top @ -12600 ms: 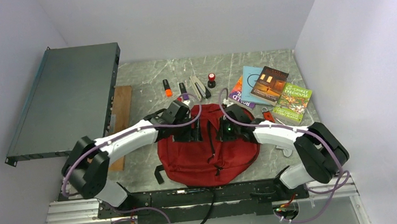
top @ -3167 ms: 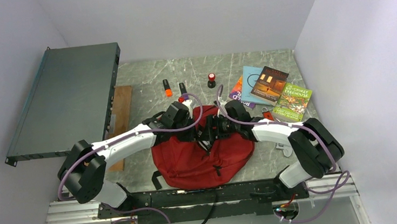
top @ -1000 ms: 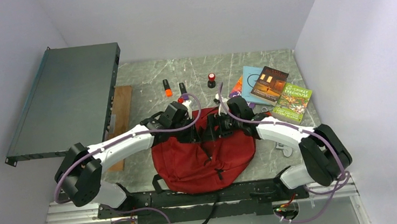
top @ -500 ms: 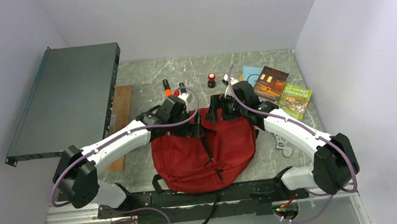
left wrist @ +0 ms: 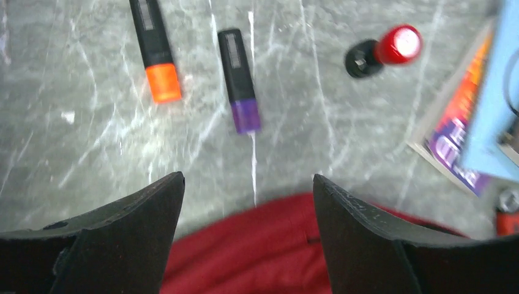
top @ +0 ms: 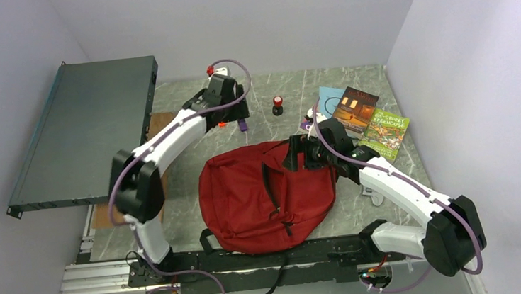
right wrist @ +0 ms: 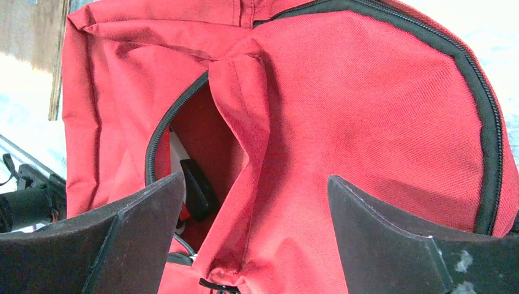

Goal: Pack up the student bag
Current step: Pick up the stationery from the center of the board.

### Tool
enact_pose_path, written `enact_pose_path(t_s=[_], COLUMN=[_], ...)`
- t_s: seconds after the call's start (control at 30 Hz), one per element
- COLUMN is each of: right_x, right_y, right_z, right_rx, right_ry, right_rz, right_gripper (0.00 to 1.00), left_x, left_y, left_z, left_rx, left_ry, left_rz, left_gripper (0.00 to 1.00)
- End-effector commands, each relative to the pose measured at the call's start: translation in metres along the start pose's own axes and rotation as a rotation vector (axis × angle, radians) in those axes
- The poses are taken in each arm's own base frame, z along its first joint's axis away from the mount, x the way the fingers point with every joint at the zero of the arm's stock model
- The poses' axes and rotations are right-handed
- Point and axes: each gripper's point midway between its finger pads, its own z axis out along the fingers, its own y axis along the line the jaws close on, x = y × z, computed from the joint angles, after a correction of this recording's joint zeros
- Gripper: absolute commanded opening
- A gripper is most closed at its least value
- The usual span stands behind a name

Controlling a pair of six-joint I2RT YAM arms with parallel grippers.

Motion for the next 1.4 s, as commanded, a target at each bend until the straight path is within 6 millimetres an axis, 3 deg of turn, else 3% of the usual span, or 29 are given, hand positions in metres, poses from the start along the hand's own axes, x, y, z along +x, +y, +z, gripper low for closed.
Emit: enact_pose_path(t_s=[0.0,0.03,0.13,0.33,0.57,0.73,0.83,0.93,1.03,1.17,1.27,1.37], right_x=[-0.001,-0.001,-0.001,0.002,0.003,0.002,0.0,-0.006,-0.018,-0.04,-0.059,-0.072], right_y=[0.0,0.0,0.0,-0.001,-0.003,-0.002,-0.002,0.001,0.009,0.016,0.025,0.033], right_z=[-0.007,-0.008,-0.009,-0.009,-0.008,-0.007,-0.007,-0.008,-0.011,-0.012,-0.008,-0.001], right_rx=[-0.01,-0.01,-0.017,-0.019,-0.014,-0.02,-0.02,-0.04,-0.112,-0.19,-0.231,-0.268], right_ry=[-0.019,-0.024,-0.038,-0.037,-0.04,-0.036,-0.037,-0.044,-0.053,-0.069,-0.084,-0.084], right_rz=[-0.006,-0.007,-0.006,-0.006,-0.003,-0.004,0.0,0.035,0.111,0.217,0.245,0.295], right_gripper=[0.89,0.89,0.89,0.89,0.89,0.9,0.9,0.91,0.9,0.84,0.8,0.79], left_x=[-0.019,-0.023,-0.008,0.013,0.042,0.064,0.069,0.062,0.05,0.03,0.029,0.046], left_y=[0.004,0.002,0.005,0.006,0.016,0.018,0.015,0.013,0.004,-0.011,-0.032,-0.047], left_z=[0.045,0.054,0.089,0.129,0.153,0.163,0.164,0.154,0.128,0.075,0.03,-0.003], left_rx=[-0.084,-0.093,-0.133,-0.147,-0.173,-0.166,-0.146,-0.118,-0.039,0.072,0.216,0.33], left_ry=[-0.014,-0.014,0.05,0.109,0.171,0.243,0.275,0.29,0.288,0.262,0.266,0.289], left_rz=[-0.003,-0.017,-0.041,-0.057,-0.056,-0.057,-0.029,0.004,0.025,0.002,-0.062,-0.121], left_gripper=[0.8,0.78,0.75,0.64,0.49,0.45,0.33,0.2,0.16,0.12,0.1,0.09])
